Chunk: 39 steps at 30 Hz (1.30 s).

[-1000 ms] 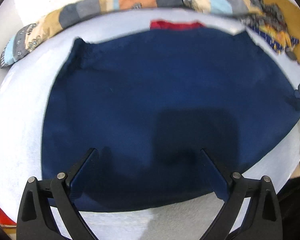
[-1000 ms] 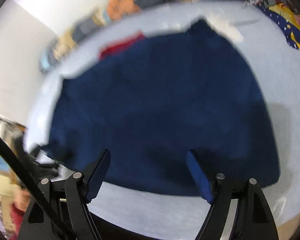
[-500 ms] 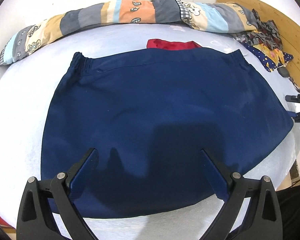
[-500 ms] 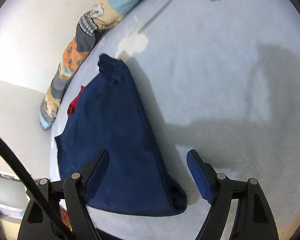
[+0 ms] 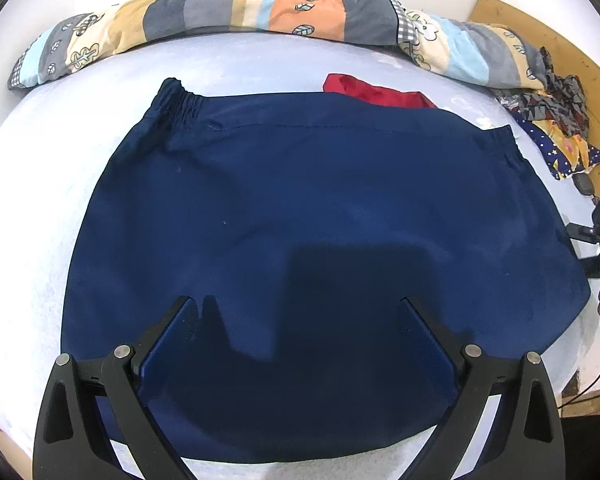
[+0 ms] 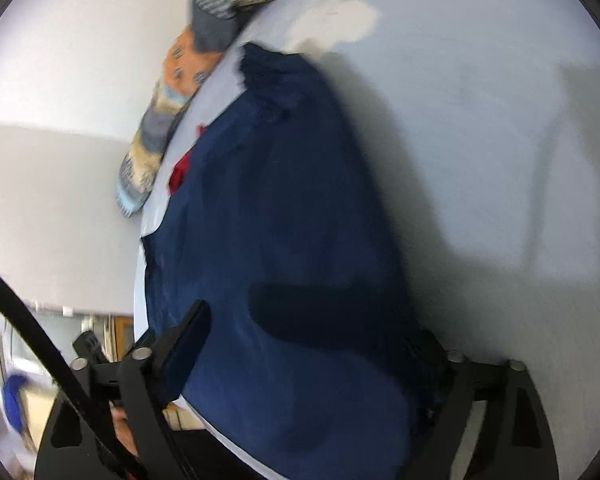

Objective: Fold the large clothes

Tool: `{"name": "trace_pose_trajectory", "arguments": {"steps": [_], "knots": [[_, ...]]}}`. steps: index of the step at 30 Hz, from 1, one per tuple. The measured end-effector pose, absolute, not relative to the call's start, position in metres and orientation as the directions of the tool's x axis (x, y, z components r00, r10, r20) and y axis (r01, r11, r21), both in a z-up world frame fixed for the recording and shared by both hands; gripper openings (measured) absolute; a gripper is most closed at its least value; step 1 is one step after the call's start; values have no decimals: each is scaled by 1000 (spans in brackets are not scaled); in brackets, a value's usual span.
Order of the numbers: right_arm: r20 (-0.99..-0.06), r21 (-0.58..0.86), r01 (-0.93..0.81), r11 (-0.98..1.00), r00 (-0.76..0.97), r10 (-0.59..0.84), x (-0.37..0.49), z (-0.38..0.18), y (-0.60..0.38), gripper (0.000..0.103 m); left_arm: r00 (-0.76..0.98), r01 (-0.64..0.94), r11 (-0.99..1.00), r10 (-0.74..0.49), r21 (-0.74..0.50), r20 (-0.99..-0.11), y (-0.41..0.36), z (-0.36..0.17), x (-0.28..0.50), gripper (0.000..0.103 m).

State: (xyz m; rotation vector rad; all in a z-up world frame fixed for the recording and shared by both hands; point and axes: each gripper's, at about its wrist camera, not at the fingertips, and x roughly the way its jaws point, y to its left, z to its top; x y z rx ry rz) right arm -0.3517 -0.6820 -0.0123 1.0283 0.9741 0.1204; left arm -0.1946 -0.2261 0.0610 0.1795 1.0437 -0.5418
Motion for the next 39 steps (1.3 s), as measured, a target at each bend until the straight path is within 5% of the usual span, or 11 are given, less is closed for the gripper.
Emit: {"name": "trace_pose_trajectory", "arguments": {"steps": [5,7,11,14,27,39], "knots": [[-662,713,244,657,545,515,-334,-6,-666,94,383,524,846,-335,-96,-861,-235,59,-196,99],[-726,636,237,734,507,465,-328,-2,-657,86,379,533,842,-328,-86,-865,-240,57,-197,99],[-815,496,276,823,474,332,-329,14,-650,34,384,547,835,-315,-61,-868,-245,56,-199,99],[-796,501,278,819,520,310,-336,34,-650,18,392,549,834,-307,-47,-867,-244,56,-200,99],[-687,585,285,760,672,277,-335,101,-611,14,399,528,848,-200,46,-895,-240,39,-197,99],[-402,874,192,446,801,444,-331,118,-569,15,462,550,829,-205,98,-863,-239,55,-205,99]]}}
